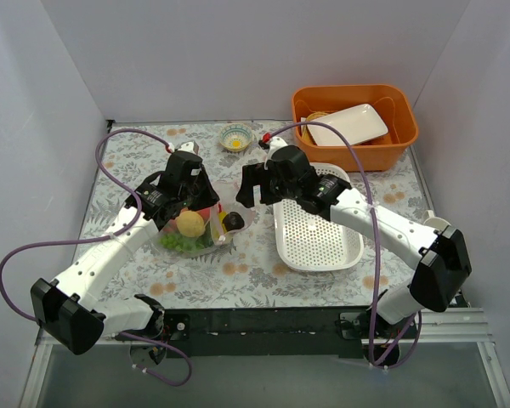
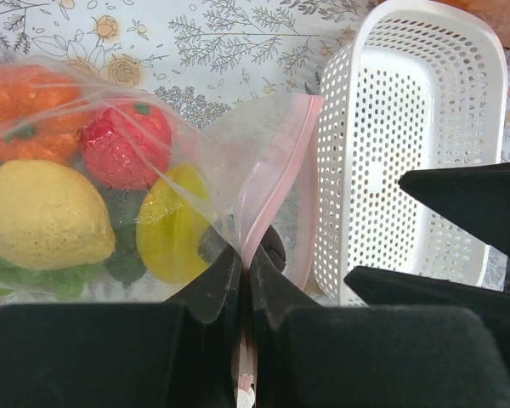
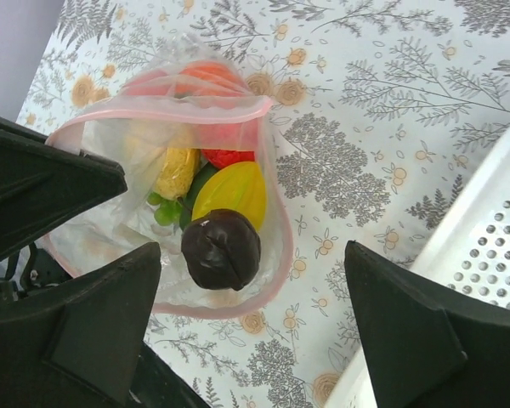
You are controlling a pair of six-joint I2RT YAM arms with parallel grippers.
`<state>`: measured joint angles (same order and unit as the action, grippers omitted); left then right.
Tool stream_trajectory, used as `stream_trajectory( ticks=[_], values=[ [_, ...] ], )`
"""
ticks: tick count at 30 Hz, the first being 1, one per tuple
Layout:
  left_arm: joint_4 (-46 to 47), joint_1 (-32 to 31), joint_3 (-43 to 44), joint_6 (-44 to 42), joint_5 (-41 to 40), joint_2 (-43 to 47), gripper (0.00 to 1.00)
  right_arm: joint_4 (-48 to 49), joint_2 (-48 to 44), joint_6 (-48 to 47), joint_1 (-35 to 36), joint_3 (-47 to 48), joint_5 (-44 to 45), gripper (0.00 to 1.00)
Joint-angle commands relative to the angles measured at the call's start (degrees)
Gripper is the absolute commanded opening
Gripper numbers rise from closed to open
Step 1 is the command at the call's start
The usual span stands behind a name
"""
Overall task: Place the food in the zip-top bag and seal the zipper
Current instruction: Place the fake fruit in the zipper food storage bag, then zip the zipper food storage bag at the center of the board.
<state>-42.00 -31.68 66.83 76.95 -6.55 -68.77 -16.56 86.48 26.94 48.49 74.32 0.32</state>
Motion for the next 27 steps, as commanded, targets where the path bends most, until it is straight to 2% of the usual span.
stream_trajectory(
  ticks=[1,6,9,13,14,15,17,18,20,27],
  values=[
    [0.2,0.0,0.2,0.4,-0.3,2.0,0.0,1.1,0.8,0.3,-0.1,-0.3,3.6,0.91],
    [0.3,0.0,0.3,0.4,-0.1,2.0,0.0,0.9,6.0,-0.1,-0.1,3.1,0.1,0.68],
    [-0.1,0.0,0.5,0.5,-0.2,2.2,0.0,-0.3,8.7,0.3,-0.1,3.6,0.1,0.59],
    [-0.4,0.0,0.4,0.4,-0.6,2.6,0.0,-0.1,8.8,1.1,-0.1,2.1,0.1,0.53],
    [-0.4,0.0,0.2,0.5,-0.5,2.7,0.0,0.5,8.7,1.1,-0.1,1.7,0.1,0.49],
    [-0.4,0.0,0.0,0.5,-0.5,2.7,0.0,0.6,8.7,1.1,-0.1,1.3,0.1,0.37],
    [-0.1,0.0,-0.2,0.4,-0.2,2.6,0.0,0.9,9.0,0.9,-0.1,1.4,-3.0,0.29],
    [0.0,0.0,-0.4,0.5,-0.1,2.6,0.0,0.5,9.3,0.9,-0.1,2.0,-4.1,0.13],
    [0.3,0.0,-0.7,0.4,0.1,2.4,0.0,0.5,9.4,0.9,-0.1,2.6,-5.6,0.01],
    [1.7,0.0,-1.9,-2.0,5.7,-0.8,0.0,5.3,6.6,3.2,-0.1,6.0,-9.2,0.01]
  ],
)
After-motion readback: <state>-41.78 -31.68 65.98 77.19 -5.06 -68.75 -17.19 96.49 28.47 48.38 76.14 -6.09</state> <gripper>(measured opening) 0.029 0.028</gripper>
